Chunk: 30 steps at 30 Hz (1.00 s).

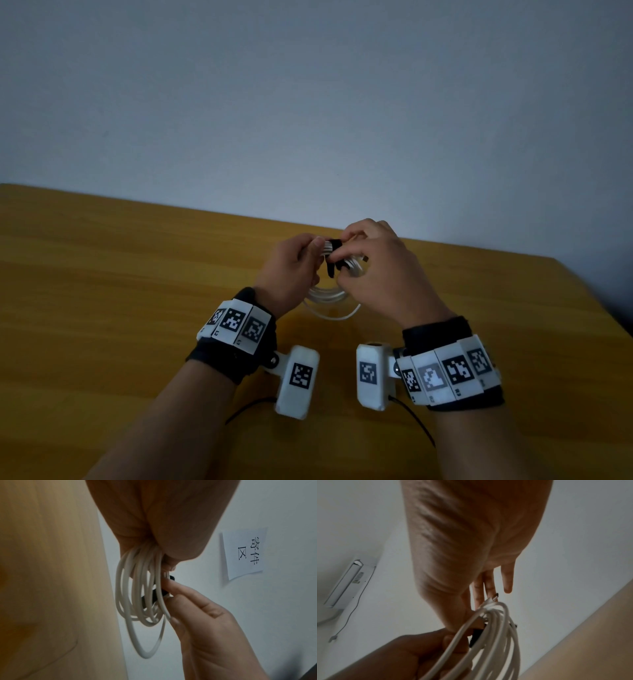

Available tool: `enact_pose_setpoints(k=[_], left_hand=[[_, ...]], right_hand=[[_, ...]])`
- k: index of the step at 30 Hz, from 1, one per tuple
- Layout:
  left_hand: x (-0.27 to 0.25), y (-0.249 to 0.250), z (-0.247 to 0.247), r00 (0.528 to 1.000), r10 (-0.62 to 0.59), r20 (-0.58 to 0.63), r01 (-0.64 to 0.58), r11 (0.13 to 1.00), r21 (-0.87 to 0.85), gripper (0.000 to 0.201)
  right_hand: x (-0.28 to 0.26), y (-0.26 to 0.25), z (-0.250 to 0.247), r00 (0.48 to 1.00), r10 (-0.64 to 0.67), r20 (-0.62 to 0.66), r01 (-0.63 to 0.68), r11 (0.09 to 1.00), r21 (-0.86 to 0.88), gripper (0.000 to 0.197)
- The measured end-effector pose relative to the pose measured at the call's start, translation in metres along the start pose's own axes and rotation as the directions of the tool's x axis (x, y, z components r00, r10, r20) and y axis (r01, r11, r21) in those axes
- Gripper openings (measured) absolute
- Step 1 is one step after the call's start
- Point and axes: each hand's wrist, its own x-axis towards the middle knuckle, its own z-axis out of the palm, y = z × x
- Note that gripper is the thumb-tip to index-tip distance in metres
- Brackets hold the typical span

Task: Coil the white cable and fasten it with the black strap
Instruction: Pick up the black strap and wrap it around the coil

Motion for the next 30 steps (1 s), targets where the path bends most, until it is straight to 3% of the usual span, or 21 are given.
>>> enact_pose_setpoints(k=[6, 12, 15, 21, 30], left_hand=[[0.000, 0.002, 0.002, 0.999, -0.033, -0.003, 0.033, 0.999, -0.005, 0.033], [0.001, 0.003, 0.003, 0.998, -0.058, 0.005, 0.058, 0.998, -0.033, 0.031], [0.001, 0.002, 0.003, 0.997, -0.081, 0.008, 0.081, 0.994, -0.072, 0.032], [0.002, 0.002, 0.002, 0.997, -0.078, 0.001, 0.078, 0.994, -0.082, 0.035], [0.003, 0.000, 0.000, 0.997, -0.062, -0.047, 0.063, 0.998, 0.019, 0.038]], right_hand=[[0.004, -0.007, 0.001, 0.997, -0.072, -0.023, 0.066, 0.974, -0.217, 0.019], [0.005, -0.012, 0.002, 1.000, -0.020, 0.021, 0.024, 0.968, -0.250, 0.038], [0.005, -0.015, 0.003, 1.000, -0.021, 0.015, 0.024, 0.959, -0.281, 0.035], [0.005, -0.012, 0.005, 0.998, -0.047, -0.039, 0.038, 0.978, -0.206, 0.013], [0.005, -0.015, 0.007, 1.000, -0.009, 0.021, 0.011, 0.992, -0.123, 0.015]])
